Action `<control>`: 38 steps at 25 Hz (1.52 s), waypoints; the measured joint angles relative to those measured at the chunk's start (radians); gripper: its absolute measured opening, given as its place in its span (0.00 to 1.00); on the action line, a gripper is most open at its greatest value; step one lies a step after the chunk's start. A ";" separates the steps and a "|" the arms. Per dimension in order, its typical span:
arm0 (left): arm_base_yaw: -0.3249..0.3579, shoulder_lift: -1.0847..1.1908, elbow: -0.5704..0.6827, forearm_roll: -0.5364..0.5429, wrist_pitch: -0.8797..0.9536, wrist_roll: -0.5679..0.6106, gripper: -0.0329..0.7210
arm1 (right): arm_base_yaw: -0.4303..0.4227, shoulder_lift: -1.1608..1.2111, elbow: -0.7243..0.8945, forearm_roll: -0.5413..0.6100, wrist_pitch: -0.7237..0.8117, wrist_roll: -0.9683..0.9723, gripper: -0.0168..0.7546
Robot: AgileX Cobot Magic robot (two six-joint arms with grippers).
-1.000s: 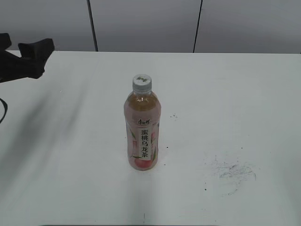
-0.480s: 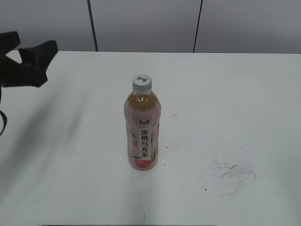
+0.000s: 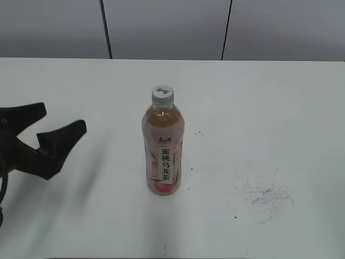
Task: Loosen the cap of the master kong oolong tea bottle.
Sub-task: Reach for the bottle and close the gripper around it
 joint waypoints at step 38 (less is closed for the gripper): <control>-0.245 0.329 -0.381 0.301 -0.015 -0.075 0.82 | 0.000 0.000 0.000 0.000 0.000 0.000 0.70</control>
